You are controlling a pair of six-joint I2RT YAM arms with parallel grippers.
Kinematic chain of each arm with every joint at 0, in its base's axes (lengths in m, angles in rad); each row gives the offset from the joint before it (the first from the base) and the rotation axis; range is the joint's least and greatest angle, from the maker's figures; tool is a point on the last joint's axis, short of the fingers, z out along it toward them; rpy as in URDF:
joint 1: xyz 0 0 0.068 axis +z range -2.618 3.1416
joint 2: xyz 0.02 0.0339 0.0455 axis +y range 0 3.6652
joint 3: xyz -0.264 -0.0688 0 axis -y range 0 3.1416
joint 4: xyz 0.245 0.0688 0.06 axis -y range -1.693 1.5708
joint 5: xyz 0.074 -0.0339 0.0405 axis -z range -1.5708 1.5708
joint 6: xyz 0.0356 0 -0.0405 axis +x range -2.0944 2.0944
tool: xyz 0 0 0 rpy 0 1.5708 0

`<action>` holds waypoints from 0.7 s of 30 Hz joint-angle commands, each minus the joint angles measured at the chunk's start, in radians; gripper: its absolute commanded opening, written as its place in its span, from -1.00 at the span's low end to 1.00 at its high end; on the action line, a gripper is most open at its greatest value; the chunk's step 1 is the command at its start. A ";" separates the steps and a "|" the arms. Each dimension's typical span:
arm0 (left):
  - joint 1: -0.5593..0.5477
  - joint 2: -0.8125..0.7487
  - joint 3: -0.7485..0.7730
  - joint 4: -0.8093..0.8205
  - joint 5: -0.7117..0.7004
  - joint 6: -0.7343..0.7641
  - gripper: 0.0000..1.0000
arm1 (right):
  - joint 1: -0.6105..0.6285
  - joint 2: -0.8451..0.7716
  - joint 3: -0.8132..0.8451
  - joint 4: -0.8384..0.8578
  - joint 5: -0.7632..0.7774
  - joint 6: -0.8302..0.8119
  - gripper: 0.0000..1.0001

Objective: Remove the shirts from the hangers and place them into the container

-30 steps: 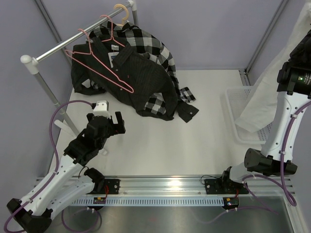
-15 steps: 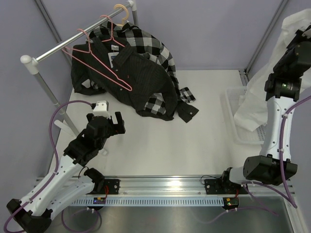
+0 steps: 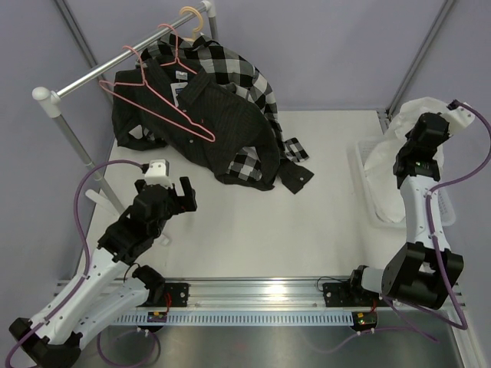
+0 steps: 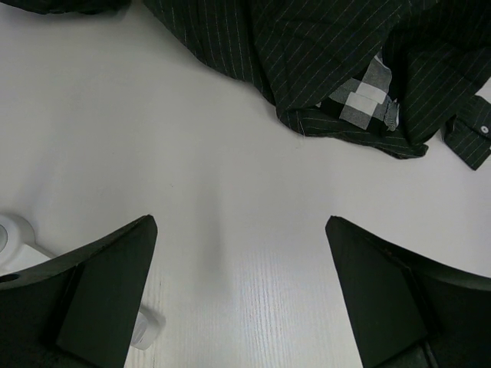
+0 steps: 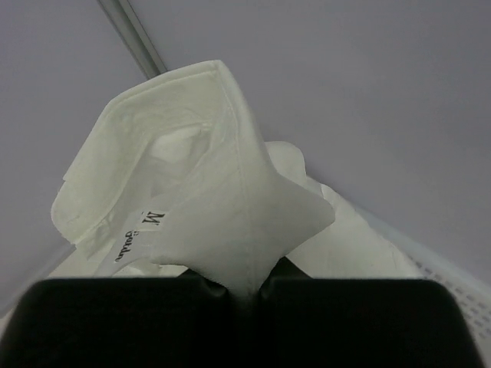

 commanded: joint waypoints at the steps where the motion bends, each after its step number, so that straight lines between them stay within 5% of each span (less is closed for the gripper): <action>1: 0.002 -0.022 0.007 0.028 0.013 0.002 0.98 | -0.005 -0.049 -0.035 -0.115 0.028 0.273 -1.00; 7: 0.002 -0.040 0.009 0.028 0.019 0.000 0.98 | -0.012 0.016 -0.105 -0.316 -0.061 0.427 -1.00; 11: 0.002 -0.045 0.009 0.027 0.027 0.000 0.98 | -0.075 0.198 -0.050 -0.480 -0.172 0.482 -1.00; 21: 0.002 -0.053 0.010 0.027 0.024 0.004 0.98 | -0.131 0.362 -0.071 -0.566 -0.313 0.536 -0.95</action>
